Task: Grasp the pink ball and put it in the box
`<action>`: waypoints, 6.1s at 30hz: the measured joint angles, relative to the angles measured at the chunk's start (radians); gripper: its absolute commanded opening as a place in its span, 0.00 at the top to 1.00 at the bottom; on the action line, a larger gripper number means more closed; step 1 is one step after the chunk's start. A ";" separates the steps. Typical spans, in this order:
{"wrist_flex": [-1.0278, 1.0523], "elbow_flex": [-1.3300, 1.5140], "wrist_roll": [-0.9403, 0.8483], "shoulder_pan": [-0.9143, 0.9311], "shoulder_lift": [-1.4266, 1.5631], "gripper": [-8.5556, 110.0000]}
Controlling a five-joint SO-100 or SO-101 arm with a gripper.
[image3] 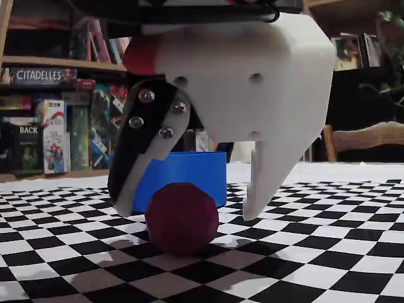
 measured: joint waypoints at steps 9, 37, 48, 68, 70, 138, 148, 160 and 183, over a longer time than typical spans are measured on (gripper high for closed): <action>0.000 0.000 0.000 0.000 -0.009 0.67; 0.011 0.012 0.000 0.000 -0.009 0.67; 0.011 0.014 0.000 -0.003 -0.018 0.67; 0.011 0.020 0.000 -0.003 -0.037 0.67; 0.011 0.020 0.000 -0.003 -0.037 0.67; 0.011 0.020 0.000 -0.021 0.137 0.93; 0.011 0.018 0.000 -0.031 0.173 0.93; 0.011 -0.112 0.000 -0.038 0.118 0.93; 0.015 -0.376 0.000 -0.048 -0.092 0.93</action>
